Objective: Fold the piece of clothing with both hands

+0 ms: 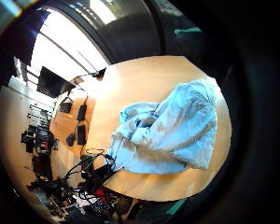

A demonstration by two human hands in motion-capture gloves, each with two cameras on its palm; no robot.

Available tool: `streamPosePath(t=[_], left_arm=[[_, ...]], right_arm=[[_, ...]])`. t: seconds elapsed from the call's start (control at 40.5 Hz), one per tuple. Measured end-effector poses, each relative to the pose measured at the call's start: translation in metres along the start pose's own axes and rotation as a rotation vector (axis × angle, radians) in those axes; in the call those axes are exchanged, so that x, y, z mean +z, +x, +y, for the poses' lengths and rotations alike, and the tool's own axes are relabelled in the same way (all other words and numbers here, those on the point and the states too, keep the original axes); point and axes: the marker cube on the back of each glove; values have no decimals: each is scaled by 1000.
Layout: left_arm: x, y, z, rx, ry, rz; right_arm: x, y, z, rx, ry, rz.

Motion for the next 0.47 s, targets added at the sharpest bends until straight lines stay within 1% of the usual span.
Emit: streamPosePath(t=[0.025, 0.074, 0.173, 0.222, 0.272, 0.321, 0.395, 0.469], left_arm=[[-1, 1, 0, -4, 6, -23], [-1, 0, 1, -12, 7, -94], [11, -7, 1, -21, -40, -284], [15, -13, 3, -38, -67, -374], [15, -18, 7, -62, -88, -426], [13, -21, 10, -80, -105, -413], [9, -20, 15, -116, -133, -337], [3, -17, 22, -152, -173, -304]], right_arm=[[5, 7, 5, 12, -43, 5], [8, 19, 9, 36, -72, -9], [10, 39, 11, 82, -81, -26], [9, 47, 12, 96, -73, -10], [7, 54, 14, 97, -73, 0], [7, 59, 16, 95, -85, 1], [7, 66, 19, 112, -106, -1], [6, 71, 20, 122, -108, -11]])
